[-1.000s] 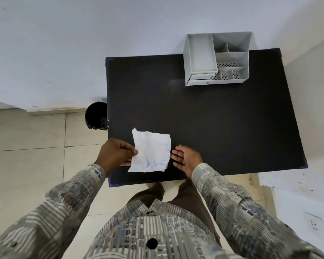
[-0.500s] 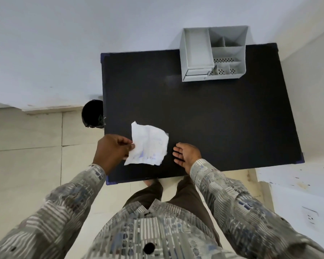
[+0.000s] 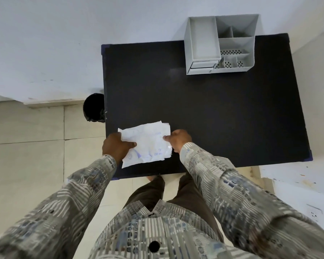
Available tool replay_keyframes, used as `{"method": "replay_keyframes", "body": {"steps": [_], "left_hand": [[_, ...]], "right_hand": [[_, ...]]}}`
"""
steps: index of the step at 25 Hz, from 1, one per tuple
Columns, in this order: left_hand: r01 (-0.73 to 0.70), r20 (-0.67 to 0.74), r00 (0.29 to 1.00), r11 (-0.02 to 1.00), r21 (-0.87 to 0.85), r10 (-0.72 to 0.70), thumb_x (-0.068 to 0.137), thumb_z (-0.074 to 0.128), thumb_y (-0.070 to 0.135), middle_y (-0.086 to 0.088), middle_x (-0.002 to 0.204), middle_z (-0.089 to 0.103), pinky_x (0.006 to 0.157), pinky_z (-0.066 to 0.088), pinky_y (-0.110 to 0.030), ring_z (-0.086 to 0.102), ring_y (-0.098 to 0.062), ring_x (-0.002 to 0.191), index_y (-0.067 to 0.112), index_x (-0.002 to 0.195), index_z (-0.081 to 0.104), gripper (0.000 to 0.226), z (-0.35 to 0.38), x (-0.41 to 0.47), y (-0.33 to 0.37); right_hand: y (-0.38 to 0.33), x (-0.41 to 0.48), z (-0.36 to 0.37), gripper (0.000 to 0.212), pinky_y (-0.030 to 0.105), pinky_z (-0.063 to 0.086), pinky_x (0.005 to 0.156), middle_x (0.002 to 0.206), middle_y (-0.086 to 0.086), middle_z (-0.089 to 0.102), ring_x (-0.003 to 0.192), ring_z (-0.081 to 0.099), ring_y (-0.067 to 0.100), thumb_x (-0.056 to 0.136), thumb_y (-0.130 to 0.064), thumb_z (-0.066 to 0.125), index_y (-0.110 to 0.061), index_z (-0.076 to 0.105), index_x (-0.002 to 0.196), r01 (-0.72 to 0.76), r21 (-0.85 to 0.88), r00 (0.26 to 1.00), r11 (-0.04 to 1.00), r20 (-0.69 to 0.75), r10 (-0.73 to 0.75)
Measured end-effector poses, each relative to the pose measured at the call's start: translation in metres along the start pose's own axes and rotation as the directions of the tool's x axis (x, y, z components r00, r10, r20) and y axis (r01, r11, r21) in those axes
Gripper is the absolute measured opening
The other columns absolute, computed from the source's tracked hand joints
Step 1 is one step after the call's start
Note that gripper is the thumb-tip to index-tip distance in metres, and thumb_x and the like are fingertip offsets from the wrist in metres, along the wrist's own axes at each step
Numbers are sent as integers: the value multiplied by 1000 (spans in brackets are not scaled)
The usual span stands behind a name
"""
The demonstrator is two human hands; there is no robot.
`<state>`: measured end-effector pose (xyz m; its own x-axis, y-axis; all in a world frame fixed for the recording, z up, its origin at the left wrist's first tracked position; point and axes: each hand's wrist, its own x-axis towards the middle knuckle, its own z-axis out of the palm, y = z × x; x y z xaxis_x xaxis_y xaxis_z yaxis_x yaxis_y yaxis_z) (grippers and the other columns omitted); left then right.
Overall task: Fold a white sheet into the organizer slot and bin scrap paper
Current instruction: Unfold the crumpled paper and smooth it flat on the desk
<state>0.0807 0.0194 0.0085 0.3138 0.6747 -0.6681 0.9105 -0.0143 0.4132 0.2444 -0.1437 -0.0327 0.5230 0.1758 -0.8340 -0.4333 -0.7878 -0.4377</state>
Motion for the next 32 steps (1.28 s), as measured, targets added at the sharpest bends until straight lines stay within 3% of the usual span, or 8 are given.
{"method": "replay_keyframes", "body": {"steps": [4, 11, 13, 15, 18, 24, 28, 32], "left_hand": [[-50, -90, 994, 981, 190, 68, 84, 82, 26, -23, 127, 72, 98, 52, -45, 66, -46, 118, 4, 121, 71, 44, -2, 8, -2], [-59, -83, 993, 969, 239, 81, 84, 81, 21, -25, 145, 60, 105, 50, -52, 60, -49, 128, 7, 152, 44, 78, 7, 2, -12], [-234, -203, 916, 872, 430, 347, 82, 76, 9, -25, 159, 45, 107, 48, -58, 51, -50, 139, 10, 162, 29, 93, 14, -1, -20], [-483, -15, 784, 625, 614, 621, 83, 71, 3, -20, 168, 37, 114, 45, -61, 42, -44, 150, 14, 164, 32, 91, 29, 0, -21], [-588, 390, 797, 451, 671, 461, 99, 68, 27, -8, 179, 11, 124, 33, -62, 16, -36, 163, 26, 168, 22, 83, 52, 2, -15], [-462, 290, 805, 240, 854, 517, 94, 71, 47, -20, 178, 7, 120, 1, -82, 11, -50, 161, 21, 170, 9, 102, 64, -5, -25], [-461, 321, 813, 200, 864, 487, 94, 73, 42, -14, 177, 17, 119, 11, -81, 19, -40, 162, 19, 170, 6, 104, 57, 7, -19], [-570, 358, 701, 182, 802, 617, 89, 77, 21, -23, 175, 17, 126, 14, -71, 20, -45, 161, 8, 168, 17, 100, 59, 12, -19]], "right_hand": [[0, -1, -3, 14, 51, 64, 92, 102, 9, 81, 97, 78, 30, 86, -19, 81, -24, 70, 79, -23, 168, 999, 985, -42, 31], [9, -7, -6, 16, 48, 64, 88, 112, 9, 79, 101, 77, 30, 94, -17, 71, -11, 73, 109, -7, 79, 999, 997, 45, 4], [6, -6, -8, 14, 53, 64, 91, 116, 12, 77, 104, 76, 32, 97, -15, 67, -12, 70, 110, 9, 51, 1000, 999, 20, -10], [5, -7, -9, 26, 50, 63, 82, 118, 9, 74, 105, 73, 31, 97, -13, 69, -13, 66, 122, -49, 87, 995, 995, 86, 42], [7, -7, -7, 28, 45, 60, 72, 102, 2, 72, 92, 70, 25, 91, -12, 81, -15, 65, 113, -99, 135, 987, 986, 141, 80], [19, -3, -3, 20, 50, 64, 92, 113, 7, 78, 100, 76, 30, 86, -12, 81, -17, 74, 105, -41, 153, 998, 987, -30, 46], [28, -1, -10, 9, 47, 64, 93, 109, 8, 80, 97, 77, 29, 86, -12, 74, -19, 71, 85, -33, 174, 994, 984, -100, 51], [26, -4, -9, 33, 47, 65, 90, 106, 4, 80, 94, 78, 27, 76, -17, 89, -17, 75, 106, -58, 258, 997, 964, -24, 66]]}}
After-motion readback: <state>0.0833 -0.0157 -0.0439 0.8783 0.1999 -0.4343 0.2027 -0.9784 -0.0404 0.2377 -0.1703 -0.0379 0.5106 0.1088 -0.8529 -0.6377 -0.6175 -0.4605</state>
